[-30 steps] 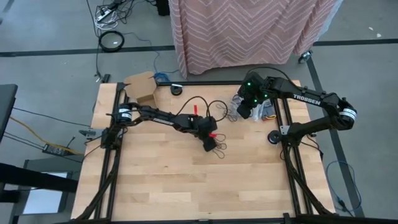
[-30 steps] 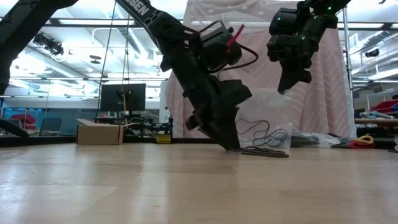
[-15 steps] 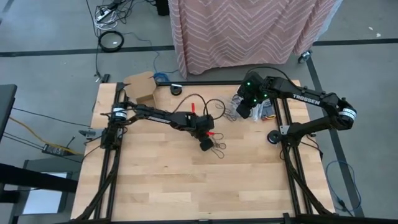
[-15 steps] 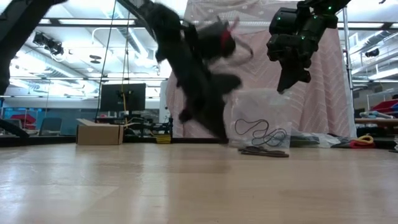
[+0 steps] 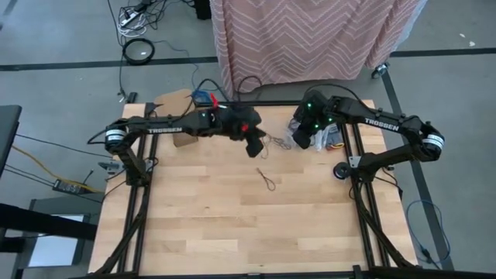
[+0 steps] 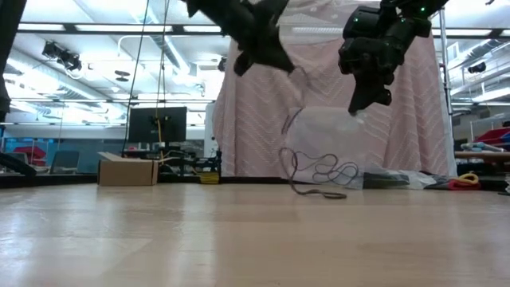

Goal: Sort rubber bands
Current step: Put the black rubber band into the transparent zip bag

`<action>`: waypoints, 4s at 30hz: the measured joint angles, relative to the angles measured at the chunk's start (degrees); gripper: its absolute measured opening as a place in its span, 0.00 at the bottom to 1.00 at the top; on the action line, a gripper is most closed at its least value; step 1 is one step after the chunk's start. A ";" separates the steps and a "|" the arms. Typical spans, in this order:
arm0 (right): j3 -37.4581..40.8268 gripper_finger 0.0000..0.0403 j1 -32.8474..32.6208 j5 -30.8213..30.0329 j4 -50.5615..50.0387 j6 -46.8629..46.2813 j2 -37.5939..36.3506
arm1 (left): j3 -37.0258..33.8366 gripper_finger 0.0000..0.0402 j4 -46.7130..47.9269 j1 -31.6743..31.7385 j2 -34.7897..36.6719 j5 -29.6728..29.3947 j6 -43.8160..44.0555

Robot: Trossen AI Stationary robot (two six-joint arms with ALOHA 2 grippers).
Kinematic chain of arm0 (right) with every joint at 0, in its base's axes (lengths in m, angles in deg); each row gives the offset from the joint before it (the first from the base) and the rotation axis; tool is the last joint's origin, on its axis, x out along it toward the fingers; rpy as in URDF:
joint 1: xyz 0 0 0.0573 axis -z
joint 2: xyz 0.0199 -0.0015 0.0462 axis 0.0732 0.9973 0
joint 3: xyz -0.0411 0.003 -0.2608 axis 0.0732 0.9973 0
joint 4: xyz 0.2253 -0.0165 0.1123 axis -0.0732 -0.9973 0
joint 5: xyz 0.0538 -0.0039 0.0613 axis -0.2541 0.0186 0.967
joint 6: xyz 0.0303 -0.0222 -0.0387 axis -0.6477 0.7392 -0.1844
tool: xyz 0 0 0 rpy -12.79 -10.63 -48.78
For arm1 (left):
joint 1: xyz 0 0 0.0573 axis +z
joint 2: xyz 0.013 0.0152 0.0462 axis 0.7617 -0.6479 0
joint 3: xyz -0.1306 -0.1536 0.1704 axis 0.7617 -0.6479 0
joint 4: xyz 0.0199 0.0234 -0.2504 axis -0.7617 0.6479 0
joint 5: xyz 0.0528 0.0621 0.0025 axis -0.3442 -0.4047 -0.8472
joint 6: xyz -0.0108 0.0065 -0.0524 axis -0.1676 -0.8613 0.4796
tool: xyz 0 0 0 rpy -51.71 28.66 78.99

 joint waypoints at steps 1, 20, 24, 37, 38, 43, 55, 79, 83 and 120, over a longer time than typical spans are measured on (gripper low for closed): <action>0.00 0.02 -0.39 -0.01 -0.02 -0.09 0.00 | 1.29 0.00 0.10 0.11 0.00 0.01 -0.44; 0.04 0.02 -5.95 -0.03 1.79 -2.99 0.11 | 9.96 0.00 -3.25 1.83 0.20 -1.32 -6.62; 0.04 0.02 -6.34 -0.04 1.84 -2.99 0.11 | 9.96 0.00 -3.04 1.83 0.20 -1.32 -6.77; 0.04 0.02 -6.64 1.79 3.52 -3.10 0.11 | 9.96 0.00 -2.99 1.84 0.20 -1.25 -6.77; 0.04 0.02 -6.70 1.87 3.50 -3.10 0.11 | 9.96 0.00 -3.03 1.85 0.20 -1.25 -6.77; 0.04 0.02 -7.40 1.95 3.50 -3.11 0.13 | 9.96 0.00 -2.95 1.83 0.20 -1.25 -6.69; 0.04 0.02 -8.61 1.77 3.82 -4.18 0.13 | 9.96 0.00 -1.78 1.83 -1.79 0.12 -6.60; 0.07 0.02 -8.61 1.66 3.80 -4.26 0.13 | 9.94 0.00 -5.08 2.14 -1.88 0.62 -6.64; 0.07 0.02 -8.61 1.64 3.80 -4.26 0.13 | 9.94 0.00 -6.54 2.11 -1.86 0.71 -6.62; 0.07 0.02 -8.58 1.33 3.80 -4.07 0.13 | 9.96 0.00 -1.96 1.77 -1.09 4.07 -6.78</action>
